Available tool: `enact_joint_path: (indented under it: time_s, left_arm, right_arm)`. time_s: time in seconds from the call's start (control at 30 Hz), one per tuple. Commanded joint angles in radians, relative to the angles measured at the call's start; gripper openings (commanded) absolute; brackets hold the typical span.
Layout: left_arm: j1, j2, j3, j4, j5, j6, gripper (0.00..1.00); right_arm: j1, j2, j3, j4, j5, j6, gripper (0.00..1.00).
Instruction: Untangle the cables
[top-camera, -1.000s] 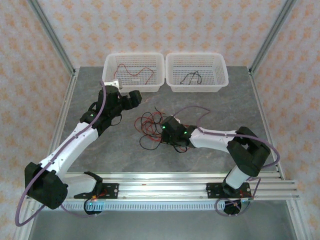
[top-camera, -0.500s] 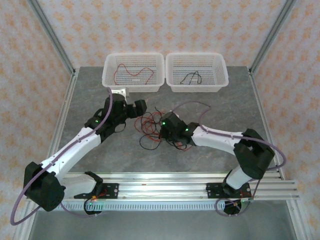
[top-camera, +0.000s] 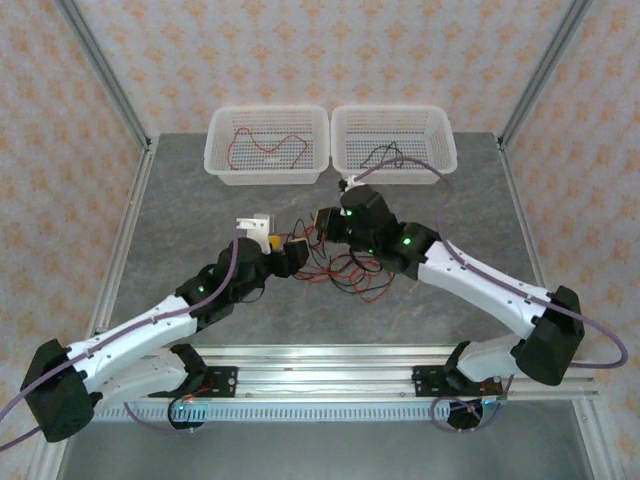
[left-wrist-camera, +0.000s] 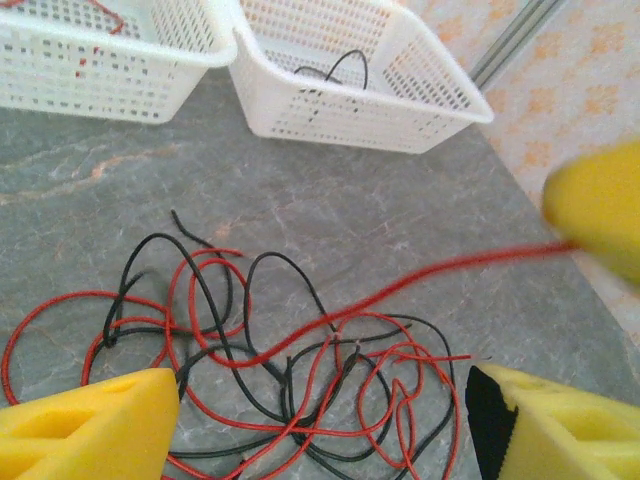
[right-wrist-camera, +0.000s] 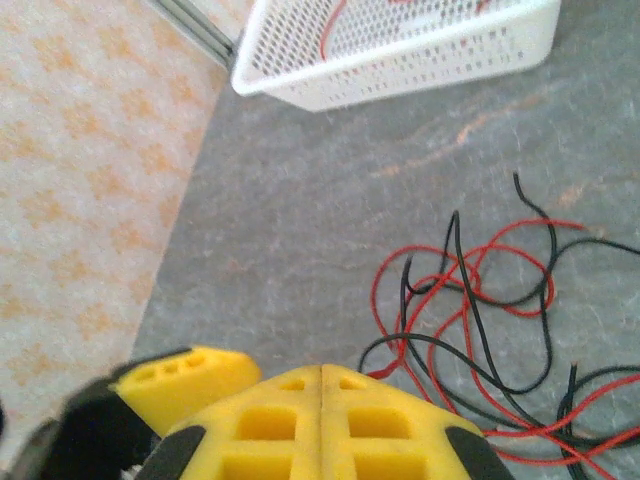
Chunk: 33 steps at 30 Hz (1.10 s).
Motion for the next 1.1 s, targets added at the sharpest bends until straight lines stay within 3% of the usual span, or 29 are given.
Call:
enact_joint_path:
  time_s: [0.0, 0.17, 0.33, 0.7, 1.07]
  left_arm:
    - [-0.034, -0.042, -0.044, 0.099, -0.112, 0.035, 0.77]
    - [-0.083, -0.019, -0.039, 0.111, -0.175, 0.074, 0.78]
    - [-0.133, 0.079, 0.024, 0.123, -0.310, 0.131, 0.79]
    - [-0.140, 0.375, 0.193, 0.173, -0.550, 0.193, 0.79]
    - [-0.137, 0.564, 0.216, 0.264, -0.569, 0.187, 0.78]
  right_arm:
    - [-0.018, -0.043, 0.088, -0.036, 0.029, -0.055, 0.00]
    - [-0.028, -0.039, 0.204, -0.071, 0.008, -0.098, 0.00]
    - [-0.031, -0.015, 0.313, -0.108, -0.015, -0.129, 0.00]
    - [-0.031, 0.032, 0.547, -0.182, -0.040, -0.177, 0.00]
    - [-0.035, 0.063, 0.810, -0.223, 0.068, -0.238, 0.00]
